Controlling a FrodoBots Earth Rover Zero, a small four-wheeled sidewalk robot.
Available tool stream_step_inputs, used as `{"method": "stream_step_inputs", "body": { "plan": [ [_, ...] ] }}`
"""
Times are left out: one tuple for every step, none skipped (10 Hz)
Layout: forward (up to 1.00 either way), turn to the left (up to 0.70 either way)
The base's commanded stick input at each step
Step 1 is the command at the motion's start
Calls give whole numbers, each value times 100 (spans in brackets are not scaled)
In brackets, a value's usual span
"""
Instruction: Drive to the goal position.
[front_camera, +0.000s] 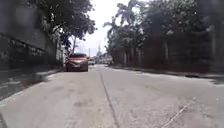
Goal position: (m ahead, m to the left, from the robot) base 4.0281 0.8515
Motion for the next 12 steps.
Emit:
{"method": "stream_step_inputs", "body": {
  "plan": [
    [100,-40],
    [100,-40],
    [100,-40],
    [100,-40],
    [100,-40],
    [100,-13],
    [100,0],
    [100,0],
    [100,0],
    [100,0],
    [100,0],
    [100,0]
  ]
}}
